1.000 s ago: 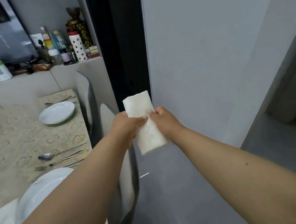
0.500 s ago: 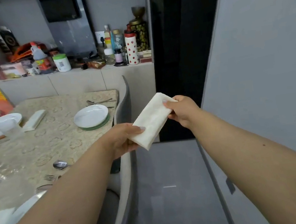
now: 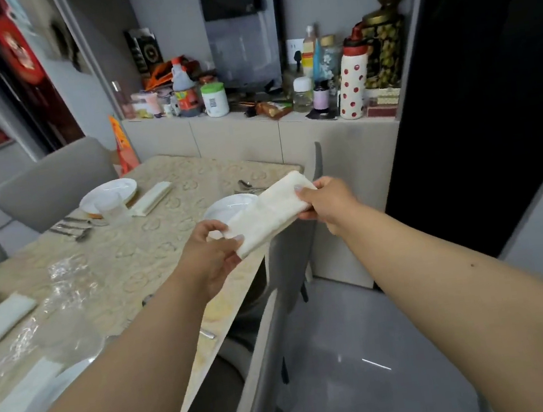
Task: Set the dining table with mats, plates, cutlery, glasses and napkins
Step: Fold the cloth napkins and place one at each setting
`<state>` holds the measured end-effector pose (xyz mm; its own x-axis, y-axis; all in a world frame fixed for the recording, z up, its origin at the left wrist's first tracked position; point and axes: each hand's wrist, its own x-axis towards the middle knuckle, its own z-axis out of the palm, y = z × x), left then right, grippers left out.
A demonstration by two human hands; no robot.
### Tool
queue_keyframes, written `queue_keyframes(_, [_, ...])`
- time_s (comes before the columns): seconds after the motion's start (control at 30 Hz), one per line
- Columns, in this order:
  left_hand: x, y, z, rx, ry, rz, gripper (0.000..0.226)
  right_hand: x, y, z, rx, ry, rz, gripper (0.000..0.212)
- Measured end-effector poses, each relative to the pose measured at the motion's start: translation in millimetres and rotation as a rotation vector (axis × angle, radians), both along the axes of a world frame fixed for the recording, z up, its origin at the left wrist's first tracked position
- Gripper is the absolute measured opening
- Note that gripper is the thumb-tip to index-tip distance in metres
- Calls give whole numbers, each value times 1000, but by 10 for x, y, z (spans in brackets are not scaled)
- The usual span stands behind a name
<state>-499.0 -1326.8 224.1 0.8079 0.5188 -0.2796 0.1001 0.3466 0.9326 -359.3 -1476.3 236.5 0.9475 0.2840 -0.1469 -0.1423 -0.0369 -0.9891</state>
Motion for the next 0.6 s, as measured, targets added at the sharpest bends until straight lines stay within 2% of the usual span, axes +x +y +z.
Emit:
queue_keyframes(0.1, [279,302,-98,95,34,110,21,390,369,-67,-101,-7,92,15])
queue_keyframes(0.17, [473,519,-128,91,48,166,16,652,621,-84,-201,-26,154,13])
queue_keyframes(0.27, [691,810,-152,46,57,217,25,980,940,-46,-302,-48,269,6])
queue_keyframes(0.4, [887,1176,-143,41,46,263,33,1333,1394,-37,-399,-253,366,18])
queue_keyframes(0.6, [1203,1711,-140,68,60,457,36,1828,2217,-56,-437,-501,652,16])
